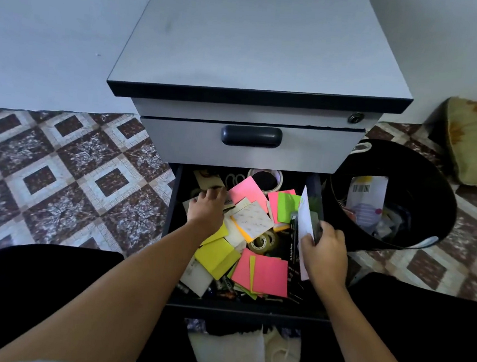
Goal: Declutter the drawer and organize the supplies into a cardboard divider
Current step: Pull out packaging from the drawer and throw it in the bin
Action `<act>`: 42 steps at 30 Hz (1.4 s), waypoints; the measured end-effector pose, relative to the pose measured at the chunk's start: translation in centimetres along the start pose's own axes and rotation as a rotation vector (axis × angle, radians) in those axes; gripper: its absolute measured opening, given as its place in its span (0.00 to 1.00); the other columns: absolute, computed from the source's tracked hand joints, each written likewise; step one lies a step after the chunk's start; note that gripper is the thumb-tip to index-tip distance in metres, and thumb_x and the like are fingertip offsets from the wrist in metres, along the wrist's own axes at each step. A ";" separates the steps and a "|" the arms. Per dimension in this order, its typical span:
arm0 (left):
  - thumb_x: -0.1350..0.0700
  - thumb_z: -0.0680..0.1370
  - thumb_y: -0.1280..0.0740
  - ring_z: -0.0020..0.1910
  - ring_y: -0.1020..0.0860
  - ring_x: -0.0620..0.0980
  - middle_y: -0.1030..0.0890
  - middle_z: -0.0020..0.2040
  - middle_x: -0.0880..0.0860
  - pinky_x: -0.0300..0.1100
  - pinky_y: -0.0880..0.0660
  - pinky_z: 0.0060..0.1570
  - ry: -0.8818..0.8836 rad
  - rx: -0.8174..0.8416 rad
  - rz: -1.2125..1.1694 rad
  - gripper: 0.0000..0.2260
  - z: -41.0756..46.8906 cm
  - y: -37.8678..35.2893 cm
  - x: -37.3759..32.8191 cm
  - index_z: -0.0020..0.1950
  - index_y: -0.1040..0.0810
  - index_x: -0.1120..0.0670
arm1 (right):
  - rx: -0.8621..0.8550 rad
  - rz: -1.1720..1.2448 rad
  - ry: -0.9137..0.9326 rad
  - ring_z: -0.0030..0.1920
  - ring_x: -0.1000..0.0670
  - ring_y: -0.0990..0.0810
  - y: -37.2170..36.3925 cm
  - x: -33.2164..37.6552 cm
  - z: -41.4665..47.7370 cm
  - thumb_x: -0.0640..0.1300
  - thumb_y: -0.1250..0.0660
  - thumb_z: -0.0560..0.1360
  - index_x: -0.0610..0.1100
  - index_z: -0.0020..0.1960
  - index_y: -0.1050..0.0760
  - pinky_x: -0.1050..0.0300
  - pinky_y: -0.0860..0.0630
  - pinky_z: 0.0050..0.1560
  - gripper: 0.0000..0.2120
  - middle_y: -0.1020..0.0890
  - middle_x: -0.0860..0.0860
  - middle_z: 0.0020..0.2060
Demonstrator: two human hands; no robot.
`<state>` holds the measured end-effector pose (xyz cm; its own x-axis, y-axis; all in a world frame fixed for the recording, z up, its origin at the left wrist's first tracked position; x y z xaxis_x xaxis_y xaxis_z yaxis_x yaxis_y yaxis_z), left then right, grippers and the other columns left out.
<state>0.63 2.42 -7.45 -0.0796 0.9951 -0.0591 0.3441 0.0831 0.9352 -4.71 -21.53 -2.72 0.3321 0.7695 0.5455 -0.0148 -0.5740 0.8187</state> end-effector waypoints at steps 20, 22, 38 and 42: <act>0.59 0.78 0.35 0.33 0.29 0.41 0.25 0.37 0.50 0.31 0.31 0.34 0.004 -0.474 -1.062 0.03 -6.8 8.2 2.6 0.51 0.24 0.56 | 0.066 0.623 -0.095 0.45 0.52 0.22 -0.2 1.8 -1.1 0.41 0.40 0.79 0.44 0.62 0.29 0.62 0.28 0.39 0.12 0.22 0.51 0.49; 0.59 0.77 0.34 0.36 0.25 0.42 0.24 0.39 0.51 0.37 0.25 0.38 0.080 -0.331 -1.263 0.02 -6.8 6.5 2.2 0.49 0.25 0.54 | 0.113 0.671 -0.071 0.40 0.58 0.24 -0.2 2.0 -1.2 0.40 0.39 0.79 0.47 0.56 0.29 0.67 0.30 0.34 0.07 0.23 0.54 0.44; 0.60 0.79 0.37 0.46 0.20 0.57 0.19 0.49 0.58 0.53 0.22 0.49 0.504 0.137 -1.800 0.12 -9.6 -3.6 -1.6 0.61 0.27 0.62 | 0.398 0.227 0.006 0.46 0.44 0.22 -7.6 0.6 -4.0 0.49 0.42 0.80 0.42 0.44 0.23 0.57 0.31 0.38 0.14 0.20 0.44 0.43; 0.63 0.78 0.36 0.46 0.20 0.57 0.19 0.52 0.59 0.53 0.22 0.47 0.520 0.102 -1.807 0.12 -9.6 -4.0 -0.6 0.61 0.27 0.60 | 0.097 0.003 -0.039 0.63 0.39 0.30 -6.7 0.4 -0.8 0.46 0.41 0.79 0.40 0.69 0.33 0.49 0.30 0.58 0.19 0.30 0.39 0.62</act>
<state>-9.65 0.96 -7.85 -0.5928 -0.3943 -0.7023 -0.4216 0.8949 -0.1465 -5.21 -17.19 -7.82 0.3687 0.7570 0.5394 0.0743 -0.6024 0.7947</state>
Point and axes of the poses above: each hand's wrist, its own z-axis towards the middle knuckle, its own y-axis out of the back of the hand, x = y × z, the point moved 3 cm from there along z, towards the middle knuckle
